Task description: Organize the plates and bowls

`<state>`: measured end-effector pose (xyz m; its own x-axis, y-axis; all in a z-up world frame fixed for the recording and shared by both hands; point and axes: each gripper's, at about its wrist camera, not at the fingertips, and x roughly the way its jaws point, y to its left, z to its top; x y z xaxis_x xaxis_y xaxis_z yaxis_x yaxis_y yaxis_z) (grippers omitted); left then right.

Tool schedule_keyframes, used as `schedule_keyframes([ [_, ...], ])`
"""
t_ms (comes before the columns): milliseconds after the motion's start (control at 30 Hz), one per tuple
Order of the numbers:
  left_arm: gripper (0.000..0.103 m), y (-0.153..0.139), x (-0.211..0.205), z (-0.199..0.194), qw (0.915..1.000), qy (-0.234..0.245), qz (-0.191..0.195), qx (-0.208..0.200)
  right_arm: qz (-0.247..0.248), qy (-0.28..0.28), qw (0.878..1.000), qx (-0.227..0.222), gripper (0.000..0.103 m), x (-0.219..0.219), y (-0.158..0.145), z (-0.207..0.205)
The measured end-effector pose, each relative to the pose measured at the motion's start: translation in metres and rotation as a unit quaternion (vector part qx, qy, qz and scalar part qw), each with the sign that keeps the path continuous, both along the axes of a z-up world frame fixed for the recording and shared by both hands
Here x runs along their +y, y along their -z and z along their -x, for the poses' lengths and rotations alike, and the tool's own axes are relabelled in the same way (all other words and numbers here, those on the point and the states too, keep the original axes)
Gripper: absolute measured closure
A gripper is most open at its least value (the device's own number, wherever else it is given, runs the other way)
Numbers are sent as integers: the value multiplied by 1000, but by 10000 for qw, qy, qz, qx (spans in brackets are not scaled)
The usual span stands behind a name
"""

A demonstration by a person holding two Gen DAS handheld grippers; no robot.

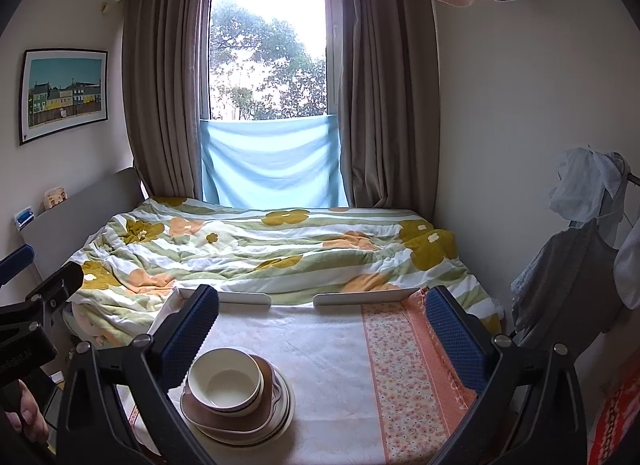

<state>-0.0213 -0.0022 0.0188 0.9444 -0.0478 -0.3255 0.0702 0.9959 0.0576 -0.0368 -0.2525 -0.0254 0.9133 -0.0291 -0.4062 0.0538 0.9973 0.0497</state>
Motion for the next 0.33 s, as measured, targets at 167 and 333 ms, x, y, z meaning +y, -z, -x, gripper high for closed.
schedule_keyframes([
  [167,0,5,9,-5,10000,8,-15,-86,-25,-21,10000,31,0,7,7,-9],
  [333,0,15,16,-17,9999,91,-60,-15,-69,47,9999,136,0,13,19,-21],
])
